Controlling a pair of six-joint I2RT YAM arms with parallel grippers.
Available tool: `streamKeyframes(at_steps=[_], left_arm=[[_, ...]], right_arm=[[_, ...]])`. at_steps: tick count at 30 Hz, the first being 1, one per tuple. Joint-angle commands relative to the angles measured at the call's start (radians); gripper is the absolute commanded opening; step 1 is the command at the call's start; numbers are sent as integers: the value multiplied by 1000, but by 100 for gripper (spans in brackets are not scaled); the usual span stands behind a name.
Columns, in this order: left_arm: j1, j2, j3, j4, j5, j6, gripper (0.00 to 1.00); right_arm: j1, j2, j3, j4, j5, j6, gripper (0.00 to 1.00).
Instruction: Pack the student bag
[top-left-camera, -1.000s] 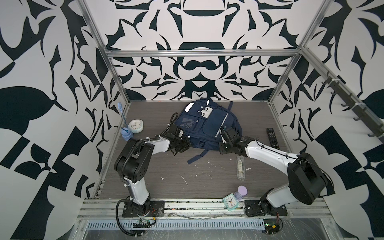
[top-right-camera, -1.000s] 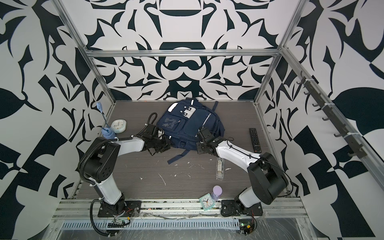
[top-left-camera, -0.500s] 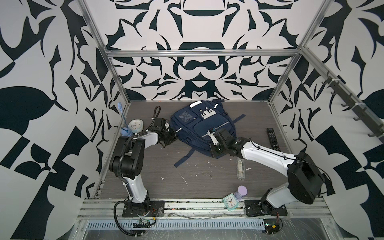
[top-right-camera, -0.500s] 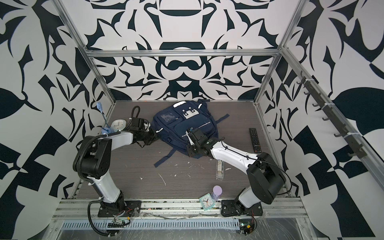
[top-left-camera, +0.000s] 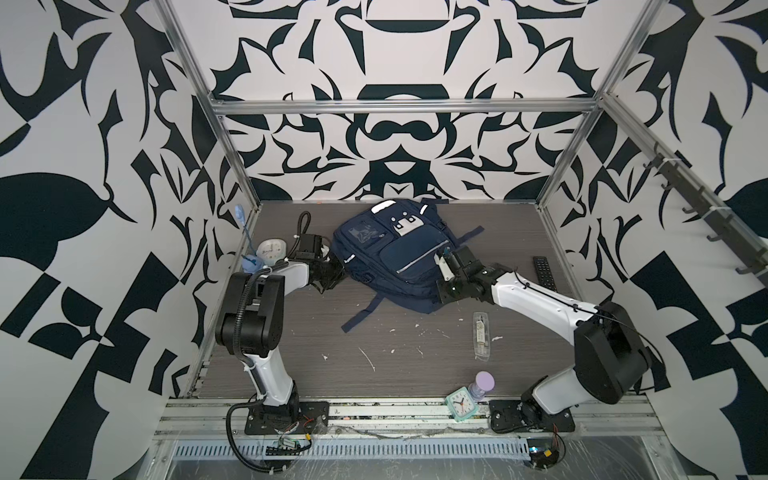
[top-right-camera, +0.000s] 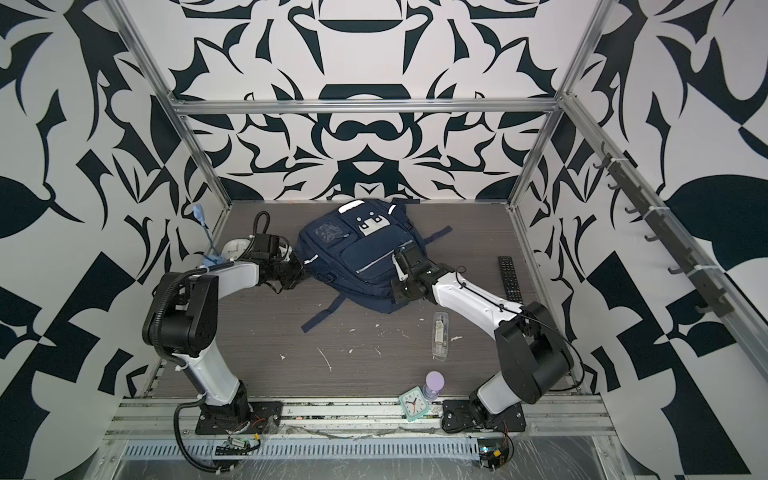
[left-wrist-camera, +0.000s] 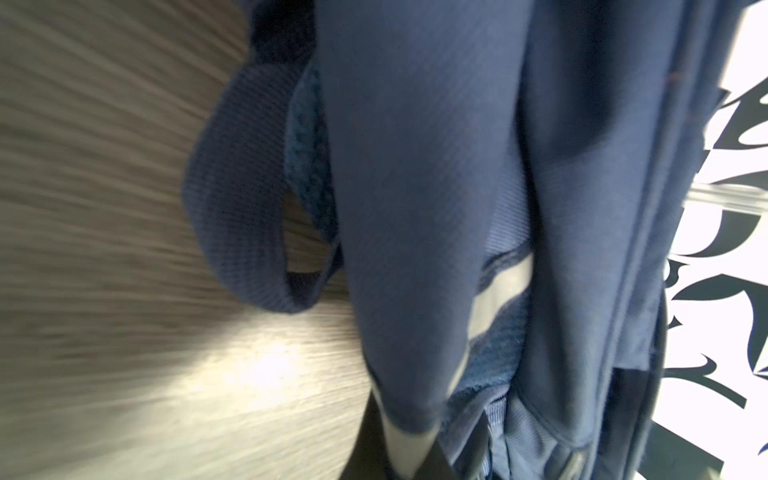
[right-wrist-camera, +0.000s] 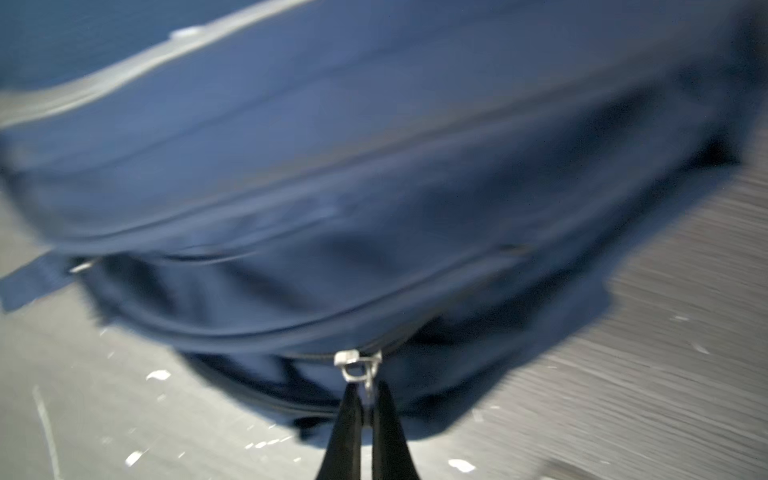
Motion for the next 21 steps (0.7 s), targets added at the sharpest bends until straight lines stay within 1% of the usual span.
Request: streamKeyframes(at_steps=[1, 3, 6, 9, 13, 16, 19, 20, 21], left_arm=[[41, -13, 41, -8, -107, 13, 0], [40, -9, 46, -8, -105, 14, 0], [40, 7, 62, -12, -94, 14, 0], [40, 18, 88, -22, -91, 19, 2], [37, 49, 138, -26, -69, 17, 12], [32, 94, 209, -60, -53, 28, 18], [31, 127, 260, -78, -42, 36, 24], [31, 131, 268, -81, -40, 37, 28], [30, 127, 272, -89, -39, 42, 33]], right_arm=[[-52, -4, 11, -94, 143, 10, 0], [-52, 16, 28, -95, 142, 15, 0], [-37, 27, 31, -57, 79, 35, 0], [6, 34, 38, -44, 68, 36, 0], [93, 53, 55, -21, 43, 48, 0], [177, 85, 100, -17, 45, 53, 0], [233, 129, 159, -6, 26, 73, 0], [248, 147, 184, -5, 21, 78, 0], [260, 165, 211, -5, 18, 80, 0]])
